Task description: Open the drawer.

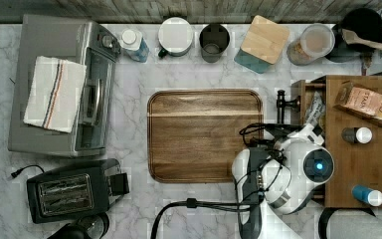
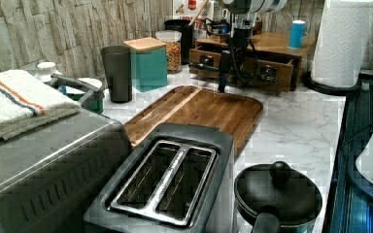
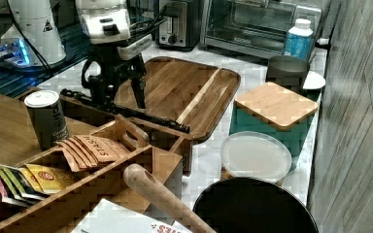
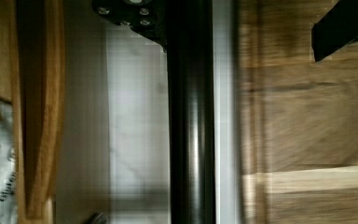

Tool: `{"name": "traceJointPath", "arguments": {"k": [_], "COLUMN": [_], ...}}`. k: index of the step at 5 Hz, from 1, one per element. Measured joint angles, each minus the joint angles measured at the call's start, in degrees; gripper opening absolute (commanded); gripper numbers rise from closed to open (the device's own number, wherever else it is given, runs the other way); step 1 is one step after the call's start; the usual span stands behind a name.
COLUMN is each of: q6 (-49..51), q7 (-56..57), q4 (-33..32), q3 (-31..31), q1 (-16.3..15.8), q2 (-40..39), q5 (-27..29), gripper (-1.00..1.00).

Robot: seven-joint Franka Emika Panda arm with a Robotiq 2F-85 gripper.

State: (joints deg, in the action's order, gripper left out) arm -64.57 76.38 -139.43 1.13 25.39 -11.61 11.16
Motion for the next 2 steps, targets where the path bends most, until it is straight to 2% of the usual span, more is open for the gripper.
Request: {"name": "traceJointPath", "arguments": {"k": [1, 2], "q6": [1.5, 1.5], "q7": [-3.1, -13.6], "q4": [-0.1, -0.7], "q3": [1.7, 3.3], "q1": [-1.3, -3.7], "q2": [0.2, 0.5], "q5": [0.0, -3.1], "gripper": [1.0, 1.0]}}
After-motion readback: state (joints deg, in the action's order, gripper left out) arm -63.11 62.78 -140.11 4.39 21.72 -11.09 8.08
